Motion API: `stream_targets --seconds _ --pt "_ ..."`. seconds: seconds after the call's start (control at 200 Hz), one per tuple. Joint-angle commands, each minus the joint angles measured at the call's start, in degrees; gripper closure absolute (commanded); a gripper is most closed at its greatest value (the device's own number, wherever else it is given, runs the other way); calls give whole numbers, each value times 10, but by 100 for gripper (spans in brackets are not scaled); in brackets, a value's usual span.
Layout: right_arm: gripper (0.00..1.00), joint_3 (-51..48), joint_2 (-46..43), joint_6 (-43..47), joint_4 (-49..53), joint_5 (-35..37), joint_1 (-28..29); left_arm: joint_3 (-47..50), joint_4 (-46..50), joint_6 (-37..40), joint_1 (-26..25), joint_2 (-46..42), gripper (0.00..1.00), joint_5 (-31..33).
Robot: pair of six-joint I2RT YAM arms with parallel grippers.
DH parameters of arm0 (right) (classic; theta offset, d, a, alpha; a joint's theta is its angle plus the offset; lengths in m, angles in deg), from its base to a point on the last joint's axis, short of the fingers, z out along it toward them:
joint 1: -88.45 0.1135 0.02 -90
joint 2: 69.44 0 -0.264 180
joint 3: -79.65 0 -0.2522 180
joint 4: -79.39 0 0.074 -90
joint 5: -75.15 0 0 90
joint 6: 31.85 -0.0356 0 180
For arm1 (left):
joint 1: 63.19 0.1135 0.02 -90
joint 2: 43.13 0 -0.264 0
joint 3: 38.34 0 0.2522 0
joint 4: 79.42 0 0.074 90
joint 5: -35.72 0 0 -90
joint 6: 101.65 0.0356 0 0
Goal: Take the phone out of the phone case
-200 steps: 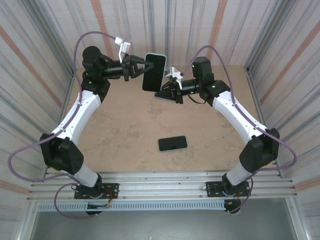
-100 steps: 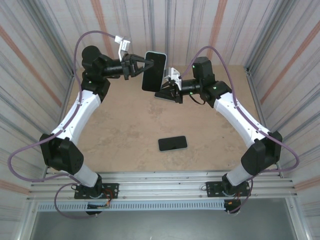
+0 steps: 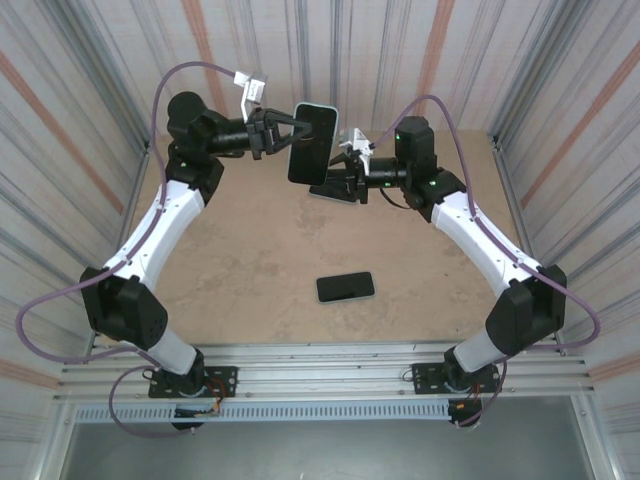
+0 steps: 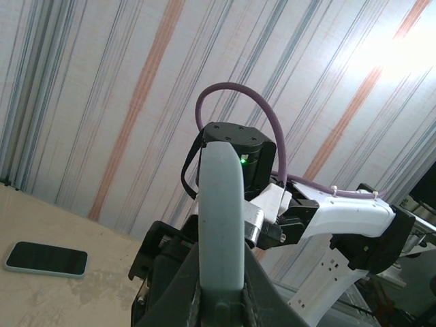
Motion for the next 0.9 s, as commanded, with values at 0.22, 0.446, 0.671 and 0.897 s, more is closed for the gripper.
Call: stream_targets --seconds 0.22,0.446,0.671,0.897 --pt "63 -38 -11 -209 -174 -29 -10 22 -22 -39 -9 -11 100 73" --pt "55 -116 -7 -468 -377 40 -7 77 21 -148 -9 -6 100 234" --pt "53 -181 -16 -641 -443 144 26 160 -46 -259 -19 -6 100 332" --pt "52 -216 -10 -798 -470 216 47 199 -95 -355 -23 15 100 349"
